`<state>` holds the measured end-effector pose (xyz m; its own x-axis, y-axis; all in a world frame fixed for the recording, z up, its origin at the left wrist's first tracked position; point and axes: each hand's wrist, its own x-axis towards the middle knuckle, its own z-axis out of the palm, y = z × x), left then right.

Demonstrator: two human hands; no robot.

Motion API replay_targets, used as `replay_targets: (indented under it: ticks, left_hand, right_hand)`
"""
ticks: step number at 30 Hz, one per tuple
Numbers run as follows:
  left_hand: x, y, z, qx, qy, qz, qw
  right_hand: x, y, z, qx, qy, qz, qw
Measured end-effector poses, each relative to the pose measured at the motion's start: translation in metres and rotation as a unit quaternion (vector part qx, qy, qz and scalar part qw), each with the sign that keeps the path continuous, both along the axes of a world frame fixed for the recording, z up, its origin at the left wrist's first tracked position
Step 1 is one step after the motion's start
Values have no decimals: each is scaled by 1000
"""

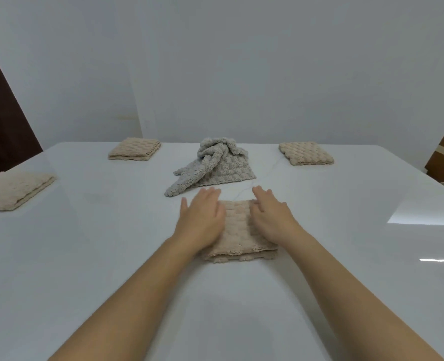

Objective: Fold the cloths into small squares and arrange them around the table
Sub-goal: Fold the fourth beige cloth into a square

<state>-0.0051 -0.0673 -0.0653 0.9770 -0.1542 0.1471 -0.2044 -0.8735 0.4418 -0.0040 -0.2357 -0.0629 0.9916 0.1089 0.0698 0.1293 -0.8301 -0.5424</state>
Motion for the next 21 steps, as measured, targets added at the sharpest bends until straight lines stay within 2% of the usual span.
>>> replay_targets:
  ticks: [3, 5, 10, 14, 18, 21]
  left_hand:
    - [17, 18, 2, -169, 73, 3, 983]
    - [21, 24, -1, -225, 103, -11, 969]
    - [10, 44, 3, -254, 111, -17, 961]
    - [-13, 50, 12, -223, 207, -52, 951]
    - [-16, 43, 12, -207, 218, -29, 953]
    - [-14, 39, 15, -242, 224, -35, 944]
  right_hand:
    - [2, 15, -9, -121, 42, 32, 991]
    - [0, 18, -17, -184, 45, 51, 981]
    - [2, 1, -9, -241, 32, 74, 967]
    - [1, 8, -4, -195, 28, 67, 978]
    - [-2, 16, -19, -182, 36, 18, 982]
    - [-3, 16, -24, -175, 30, 11, 984]
